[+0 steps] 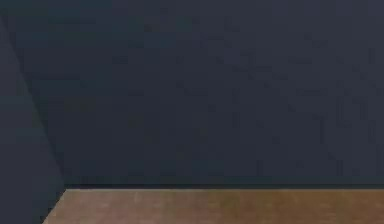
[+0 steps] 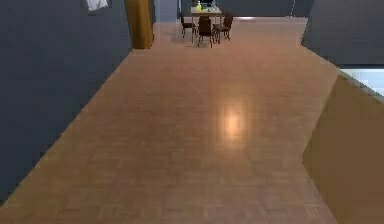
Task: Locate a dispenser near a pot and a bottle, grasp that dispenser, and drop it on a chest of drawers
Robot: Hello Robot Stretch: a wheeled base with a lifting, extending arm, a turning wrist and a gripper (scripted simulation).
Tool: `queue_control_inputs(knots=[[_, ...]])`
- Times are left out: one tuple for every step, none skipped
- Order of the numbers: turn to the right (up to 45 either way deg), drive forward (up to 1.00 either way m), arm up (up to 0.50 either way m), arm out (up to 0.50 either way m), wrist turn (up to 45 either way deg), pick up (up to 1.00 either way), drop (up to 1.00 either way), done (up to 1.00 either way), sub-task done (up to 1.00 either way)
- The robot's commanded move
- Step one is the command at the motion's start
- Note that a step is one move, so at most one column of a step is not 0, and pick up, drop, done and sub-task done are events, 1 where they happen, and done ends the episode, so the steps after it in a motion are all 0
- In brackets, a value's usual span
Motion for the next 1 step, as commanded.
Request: queue_control_inputs(knots=[[45.0, 0.0, 0.0, 0.0, 0.0, 0.0, 0.0, 0.0, 0.0]])
